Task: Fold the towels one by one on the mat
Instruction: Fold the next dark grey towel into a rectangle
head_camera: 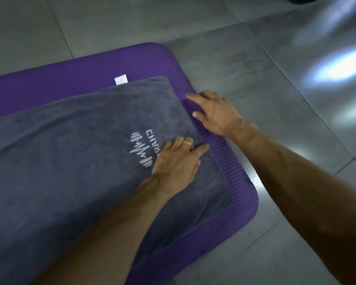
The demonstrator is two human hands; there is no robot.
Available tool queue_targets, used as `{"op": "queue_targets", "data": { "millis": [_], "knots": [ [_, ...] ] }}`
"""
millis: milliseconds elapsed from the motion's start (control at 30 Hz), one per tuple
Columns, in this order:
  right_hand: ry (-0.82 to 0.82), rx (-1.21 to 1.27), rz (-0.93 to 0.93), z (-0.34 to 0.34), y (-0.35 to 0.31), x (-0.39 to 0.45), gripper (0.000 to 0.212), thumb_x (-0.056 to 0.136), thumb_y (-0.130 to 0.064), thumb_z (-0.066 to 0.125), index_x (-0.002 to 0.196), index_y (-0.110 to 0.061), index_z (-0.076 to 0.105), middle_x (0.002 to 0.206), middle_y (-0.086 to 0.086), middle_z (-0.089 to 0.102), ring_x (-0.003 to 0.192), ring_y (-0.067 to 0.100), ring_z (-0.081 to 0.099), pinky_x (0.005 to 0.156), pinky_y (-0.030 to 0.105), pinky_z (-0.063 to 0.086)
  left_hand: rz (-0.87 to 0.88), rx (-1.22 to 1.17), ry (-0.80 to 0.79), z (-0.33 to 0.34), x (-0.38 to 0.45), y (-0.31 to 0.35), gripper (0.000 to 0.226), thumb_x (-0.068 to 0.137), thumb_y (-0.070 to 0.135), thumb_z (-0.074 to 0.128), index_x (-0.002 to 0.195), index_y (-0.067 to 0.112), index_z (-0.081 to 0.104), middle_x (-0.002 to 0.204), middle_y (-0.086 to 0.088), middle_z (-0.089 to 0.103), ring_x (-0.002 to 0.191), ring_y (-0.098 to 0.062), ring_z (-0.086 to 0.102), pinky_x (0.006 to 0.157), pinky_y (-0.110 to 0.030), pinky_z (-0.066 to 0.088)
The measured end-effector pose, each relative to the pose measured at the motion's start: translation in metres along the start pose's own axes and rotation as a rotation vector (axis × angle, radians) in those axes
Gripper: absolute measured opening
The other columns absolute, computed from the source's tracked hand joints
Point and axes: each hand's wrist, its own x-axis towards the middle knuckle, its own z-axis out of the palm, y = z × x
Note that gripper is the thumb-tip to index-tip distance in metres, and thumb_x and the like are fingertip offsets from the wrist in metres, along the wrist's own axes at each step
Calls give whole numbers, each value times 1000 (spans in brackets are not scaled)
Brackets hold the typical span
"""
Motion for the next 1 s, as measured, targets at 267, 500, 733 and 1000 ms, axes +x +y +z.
{"op": "queue_targets", "data": {
  "millis": [267, 500, 733, 1000],
  "knots": [
    [-45, 84, -45, 4, 11, 24, 64, 93, -34, 60, 149, -33, 31, 146, 9, 37, 131, 30, 39, 108, 48, 34, -24, -183, -217, -17, 27, -1, 9, 90, 33, 51, 90, 24, 53, 86, 10, 59, 94, -15, 57, 75, -29, 37],
    [-60, -35, -241, 3, -42, 29, 66, 88, -13, 58, 147, -34, 36, 162, 5, 7, 135, 33, 37, 106, 50, 38, -561, -524, 59, -32, -17, -18, 32, 75, 43, 66, 58, 22, 49, 60, 9, 56, 71, -14, 59, 64, -29, 44],
    [73, 66, -200, -15, -113, 45, 19, 85, -12, 60, 101, -21, 65, 111, 0, 62, 101, 27, 60, 84, 40, 51, -824, -556, -50, -64, -85, -66, 34, 66, 11, 67, 83, 29, 44, 81, 8, 54, 82, -18, 56, 66, -24, 39],
    [58, 5, -329, -42, -240, 57, 15, 86, -20, 65, 100, -21, 67, 105, 0, 62, 104, 23, 54, 86, 35, 40, -840, -467, -208, -113, -207, -131, 19, 76, 2, 59, 77, 19, 50, 77, 3, 54, 68, -12, 53, 42, -16, 32]
  ]
}}
